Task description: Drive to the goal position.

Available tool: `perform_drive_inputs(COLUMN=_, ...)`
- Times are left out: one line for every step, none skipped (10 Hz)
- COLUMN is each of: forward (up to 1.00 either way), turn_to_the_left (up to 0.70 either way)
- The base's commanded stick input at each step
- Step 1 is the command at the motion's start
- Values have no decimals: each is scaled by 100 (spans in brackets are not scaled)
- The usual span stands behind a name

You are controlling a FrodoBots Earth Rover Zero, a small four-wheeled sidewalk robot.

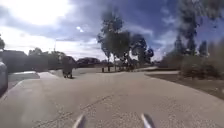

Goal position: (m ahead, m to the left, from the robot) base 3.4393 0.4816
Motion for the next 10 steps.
perform_drive_inputs(forward=100, turn_to_the_left=0)
perform_drive_inputs(forward=100, turn_to_the_left=0)
perform_drive_inputs(forward=100, turn_to_the_left=0)
perform_drive_inputs(forward=100, turn_to_the_left=0)
perform_drive_inputs(forward=100, turn_to_the_left=-7)
perform_drive_inputs(forward=100, turn_to_the_left=-20)
perform_drive_inputs(forward=100, turn_to_the_left=-33)
perform_drive_inputs(forward=100, turn_to_the_left=-27)
perform_drive_inputs(forward=100, turn_to_the_left=-2)
perform_drive_inputs(forward=100, turn_to_the_left=0)
